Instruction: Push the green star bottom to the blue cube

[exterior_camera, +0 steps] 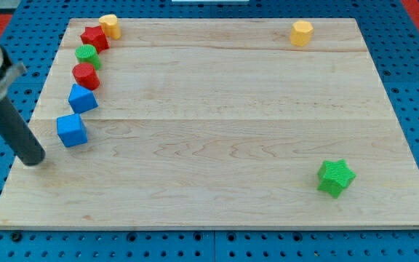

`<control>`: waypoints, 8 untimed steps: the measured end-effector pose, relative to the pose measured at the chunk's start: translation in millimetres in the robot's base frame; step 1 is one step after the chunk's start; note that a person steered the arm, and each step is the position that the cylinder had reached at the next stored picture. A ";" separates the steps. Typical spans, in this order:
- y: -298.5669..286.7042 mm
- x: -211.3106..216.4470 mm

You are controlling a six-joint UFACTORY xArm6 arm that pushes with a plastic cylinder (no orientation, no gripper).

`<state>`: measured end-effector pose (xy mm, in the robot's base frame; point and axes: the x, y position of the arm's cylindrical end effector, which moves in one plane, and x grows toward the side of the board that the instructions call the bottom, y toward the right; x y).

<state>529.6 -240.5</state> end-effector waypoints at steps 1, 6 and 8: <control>111.3 -22.8; 424.0 48.0; 270.6 24.4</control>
<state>554.0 30.0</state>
